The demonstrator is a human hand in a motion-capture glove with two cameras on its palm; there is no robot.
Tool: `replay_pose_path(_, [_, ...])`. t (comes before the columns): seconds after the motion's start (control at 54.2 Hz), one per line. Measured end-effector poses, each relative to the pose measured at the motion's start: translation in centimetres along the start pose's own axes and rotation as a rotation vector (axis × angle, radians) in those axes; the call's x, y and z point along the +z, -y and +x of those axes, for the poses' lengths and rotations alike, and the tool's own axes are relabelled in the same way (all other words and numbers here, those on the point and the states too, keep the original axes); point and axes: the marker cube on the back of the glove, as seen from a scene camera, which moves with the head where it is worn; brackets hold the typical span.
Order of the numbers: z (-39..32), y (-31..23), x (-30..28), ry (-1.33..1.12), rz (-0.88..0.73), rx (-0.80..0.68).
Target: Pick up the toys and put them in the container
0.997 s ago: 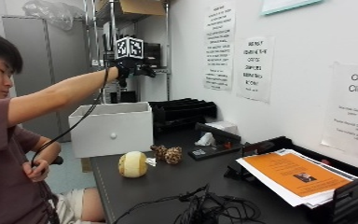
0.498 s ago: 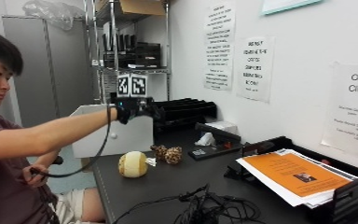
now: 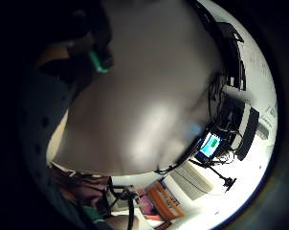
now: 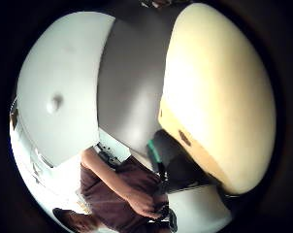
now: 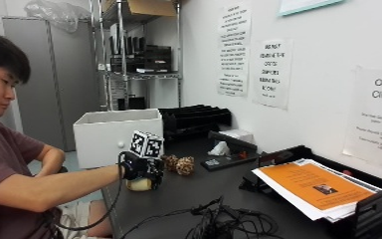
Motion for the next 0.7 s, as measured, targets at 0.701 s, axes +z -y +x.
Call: replay_pose_path(0.701, [-4.1,-3.1,-27.6,-0.042,0.298,0.001])
